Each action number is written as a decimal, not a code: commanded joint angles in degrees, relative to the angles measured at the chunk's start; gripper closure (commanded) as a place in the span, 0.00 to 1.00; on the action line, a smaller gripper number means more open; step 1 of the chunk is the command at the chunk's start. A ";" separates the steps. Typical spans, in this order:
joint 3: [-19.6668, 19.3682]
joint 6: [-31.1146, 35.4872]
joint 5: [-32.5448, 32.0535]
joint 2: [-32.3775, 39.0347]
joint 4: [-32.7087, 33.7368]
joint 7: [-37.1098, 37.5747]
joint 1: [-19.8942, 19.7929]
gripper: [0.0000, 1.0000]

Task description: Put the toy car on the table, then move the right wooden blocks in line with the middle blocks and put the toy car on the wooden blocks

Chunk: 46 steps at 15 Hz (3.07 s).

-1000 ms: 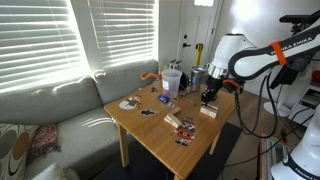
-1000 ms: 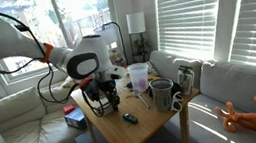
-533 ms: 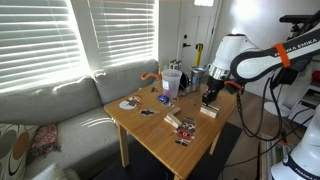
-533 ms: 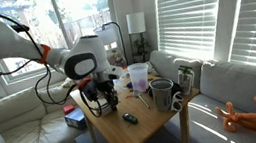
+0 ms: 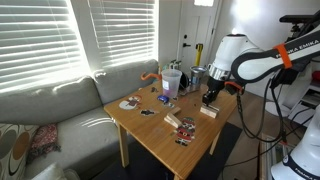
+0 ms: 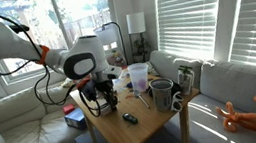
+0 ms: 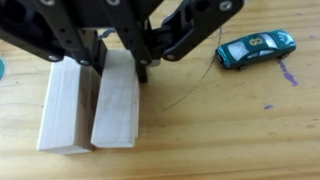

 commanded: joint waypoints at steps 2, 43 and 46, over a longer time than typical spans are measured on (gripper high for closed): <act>0.26 -0.43 -0.57 -2.13 -2.28 0.91 -0.84 0.33; -6.69 -2.96 6.59 0.80 2.02 14.00 -11.99 0.35; -7.21 -2.80 7.07 2.08 3.02 14.08 -11.90 0.45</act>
